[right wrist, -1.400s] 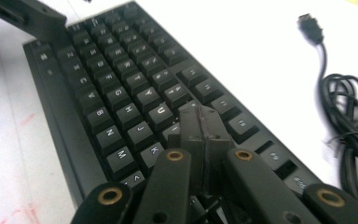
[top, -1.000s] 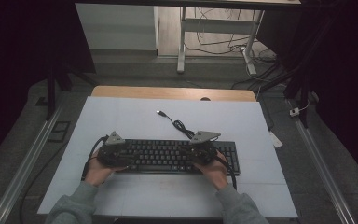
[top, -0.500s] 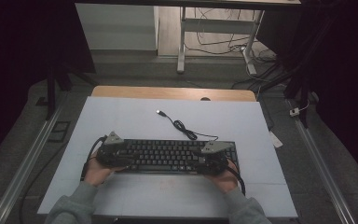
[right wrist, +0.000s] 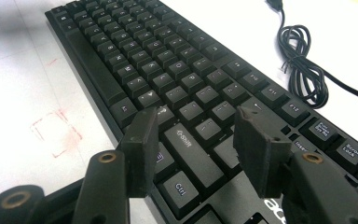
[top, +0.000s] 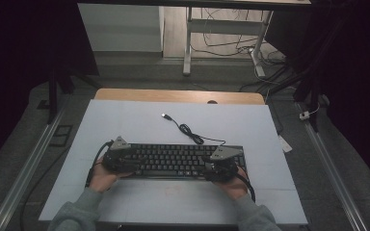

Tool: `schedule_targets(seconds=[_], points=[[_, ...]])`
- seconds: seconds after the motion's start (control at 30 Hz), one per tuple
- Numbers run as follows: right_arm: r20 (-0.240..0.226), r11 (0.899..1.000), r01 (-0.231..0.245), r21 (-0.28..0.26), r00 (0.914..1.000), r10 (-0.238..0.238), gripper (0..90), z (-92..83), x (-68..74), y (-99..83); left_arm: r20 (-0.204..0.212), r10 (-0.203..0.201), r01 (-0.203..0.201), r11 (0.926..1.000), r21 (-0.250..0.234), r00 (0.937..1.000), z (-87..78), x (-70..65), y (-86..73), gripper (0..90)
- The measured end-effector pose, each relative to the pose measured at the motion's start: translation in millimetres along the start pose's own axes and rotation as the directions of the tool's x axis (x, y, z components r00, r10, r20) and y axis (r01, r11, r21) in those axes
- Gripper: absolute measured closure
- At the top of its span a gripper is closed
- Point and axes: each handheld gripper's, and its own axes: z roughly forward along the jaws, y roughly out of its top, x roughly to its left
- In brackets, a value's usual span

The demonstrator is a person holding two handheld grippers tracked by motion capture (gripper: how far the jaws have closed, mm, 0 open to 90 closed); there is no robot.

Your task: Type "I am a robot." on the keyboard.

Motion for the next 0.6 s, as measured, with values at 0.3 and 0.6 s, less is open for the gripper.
schedule_targets(seconds=[0.3,0.6], points=[[0.008,1.0,0.0,0.003,1.0,-0.001,49.6,0.7,-0.6,-0.1,0.071,0.039,-0.039,0.9992,-0.005,0.9967,12.2,-17.5,4.8,62.1],[0.013,1.0,0.001,0.006,0.9999,-0.001,49.2,1.1,-0.7,0.0,0.123,0.092,-0.097,0.9946,0.038,0.9882,23.3,-27.8,5.9,88.9]])
